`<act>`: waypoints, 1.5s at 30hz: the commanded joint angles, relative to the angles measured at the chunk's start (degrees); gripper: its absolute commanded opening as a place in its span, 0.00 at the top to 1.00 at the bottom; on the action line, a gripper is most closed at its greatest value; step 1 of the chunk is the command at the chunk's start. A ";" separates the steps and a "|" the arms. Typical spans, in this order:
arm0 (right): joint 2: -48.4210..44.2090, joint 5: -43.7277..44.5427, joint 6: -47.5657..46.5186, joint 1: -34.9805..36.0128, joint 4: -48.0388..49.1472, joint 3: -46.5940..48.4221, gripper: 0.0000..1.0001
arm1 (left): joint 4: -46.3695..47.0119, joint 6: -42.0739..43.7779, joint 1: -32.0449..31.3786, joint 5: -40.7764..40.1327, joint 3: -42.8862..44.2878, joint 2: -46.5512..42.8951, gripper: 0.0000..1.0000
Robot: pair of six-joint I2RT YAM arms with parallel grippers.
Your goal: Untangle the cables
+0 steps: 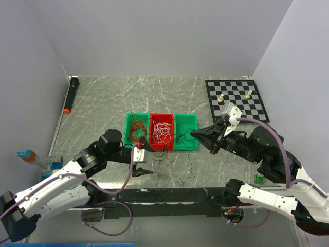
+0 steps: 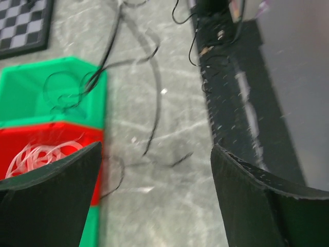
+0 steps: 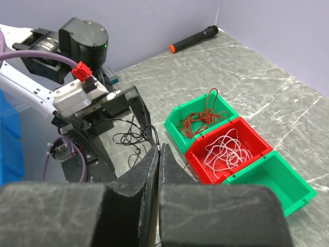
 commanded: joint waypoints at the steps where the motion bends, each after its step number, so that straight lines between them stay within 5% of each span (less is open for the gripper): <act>1: -0.31 -0.72 -0.57 0.55 0.58 2.19 1.00 | 12.08 -8.32 -2.27 3.68 -1.31 1.34 0.14; 6: -0.22 -0.72 -0.83 0.63 0.50 2.10 1.00 | 15.44 -9.47 -2.54 3.07 -2.72 1.43 0.38; 10: -0.31 -0.72 -1.01 0.63 0.93 2.10 1.00 | 19.82 -11.05 -2.98 2.90 -4.30 1.52 0.79; 16: -0.48 1.12 -1.45 0.63 0.59 2.27 1.00 | 21.25 -9.13 -3.24 2.37 -6.41 0.65 0.98; 21: -2.32 10.33 -4.33 0.63 -2.14 2.72 1.00 | 9.67 2.80 -1.40 0.61 -2.82 -2.43 0.99; 28: -5.76 25.63 -8.56 0.55 -3.11 3.94 1.00 | -20.13 28.38 -0.34 -2.29 2.64 -5.33 0.99; 45: -9.62 44.70 -18.23 0.55 4.62 9.39 1.00 | -32.63 54.23 1.42 -18.01 -6.23 -9.73 0.99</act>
